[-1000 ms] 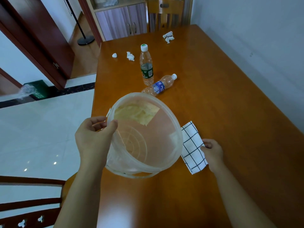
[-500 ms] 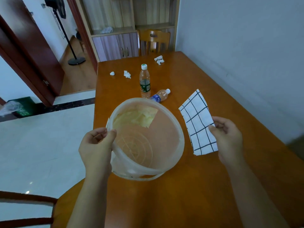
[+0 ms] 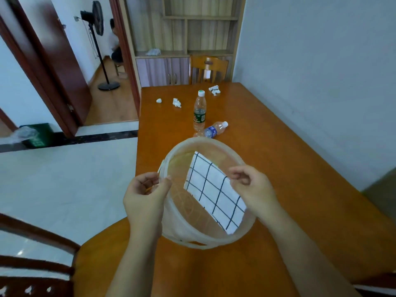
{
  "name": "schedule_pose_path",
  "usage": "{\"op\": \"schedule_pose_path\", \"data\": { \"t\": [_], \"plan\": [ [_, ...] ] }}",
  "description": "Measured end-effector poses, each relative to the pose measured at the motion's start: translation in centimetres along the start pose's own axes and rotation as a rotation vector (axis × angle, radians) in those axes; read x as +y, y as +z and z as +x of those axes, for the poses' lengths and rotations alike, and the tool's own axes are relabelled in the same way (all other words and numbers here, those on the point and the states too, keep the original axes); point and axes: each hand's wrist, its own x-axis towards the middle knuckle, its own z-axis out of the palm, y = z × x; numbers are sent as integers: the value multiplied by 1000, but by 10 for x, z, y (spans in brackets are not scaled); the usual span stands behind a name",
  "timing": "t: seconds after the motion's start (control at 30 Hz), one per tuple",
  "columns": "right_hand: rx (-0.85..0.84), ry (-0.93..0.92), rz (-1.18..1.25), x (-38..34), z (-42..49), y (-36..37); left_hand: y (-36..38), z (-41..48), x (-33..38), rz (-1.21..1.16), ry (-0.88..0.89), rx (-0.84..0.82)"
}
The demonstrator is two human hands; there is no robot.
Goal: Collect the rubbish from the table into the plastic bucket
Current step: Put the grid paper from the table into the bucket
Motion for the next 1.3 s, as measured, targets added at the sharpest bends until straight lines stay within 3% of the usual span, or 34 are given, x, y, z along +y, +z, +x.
{"op": "schedule_pose_path", "data": {
  "t": [0.1,0.33,0.6,1.07,1.3],
  "plan": [
    [-47,-88,-211,2,-16,4,-16,-21,6,-20,20,12],
    [-145,-225,-321,10,-69,-14,-53,-88,16,-76,25,151],
    [-127,-328,-370,29,-136,-25,-114,-183,20,-120,-48,380],
    [-640,-105,131,-19,-251,83,-300,-301,16,-93,-89,692],
    [-802,-98,97,-54,-365,172,-435,-363,12,-19,-177,780]
  ]
}}
